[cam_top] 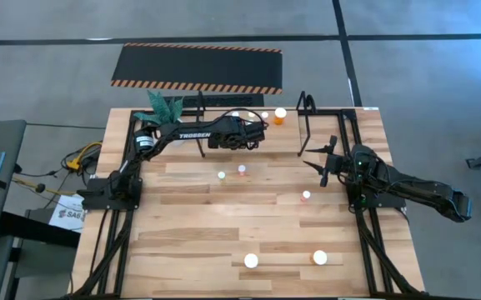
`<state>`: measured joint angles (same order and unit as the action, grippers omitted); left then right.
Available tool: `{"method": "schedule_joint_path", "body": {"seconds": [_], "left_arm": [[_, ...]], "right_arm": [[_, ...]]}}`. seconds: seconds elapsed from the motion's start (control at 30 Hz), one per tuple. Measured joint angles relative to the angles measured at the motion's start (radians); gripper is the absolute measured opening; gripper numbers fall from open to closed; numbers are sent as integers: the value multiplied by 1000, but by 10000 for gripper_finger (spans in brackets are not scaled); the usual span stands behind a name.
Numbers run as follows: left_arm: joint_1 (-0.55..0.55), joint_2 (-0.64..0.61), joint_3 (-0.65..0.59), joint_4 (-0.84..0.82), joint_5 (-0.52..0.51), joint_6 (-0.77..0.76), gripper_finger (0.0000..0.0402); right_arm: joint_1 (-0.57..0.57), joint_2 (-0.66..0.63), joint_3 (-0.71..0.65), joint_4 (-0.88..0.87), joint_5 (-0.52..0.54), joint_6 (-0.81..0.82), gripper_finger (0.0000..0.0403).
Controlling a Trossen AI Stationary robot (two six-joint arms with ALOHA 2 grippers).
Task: Pick and place medicine bottles onto shelf by color
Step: Put the small orange pill bottle aligned with the other orange pill bottles on the shelf
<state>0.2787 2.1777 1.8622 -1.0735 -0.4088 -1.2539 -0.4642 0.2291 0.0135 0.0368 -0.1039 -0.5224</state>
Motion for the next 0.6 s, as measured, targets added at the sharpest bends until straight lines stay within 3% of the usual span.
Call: {"method": "schedule_joint_path", "body": {"seconds": [0.6], "left_arm": [[2,30,1,17,2,-42,87]], "right_arm": [[0,0,0,0,0,0,207]]}}
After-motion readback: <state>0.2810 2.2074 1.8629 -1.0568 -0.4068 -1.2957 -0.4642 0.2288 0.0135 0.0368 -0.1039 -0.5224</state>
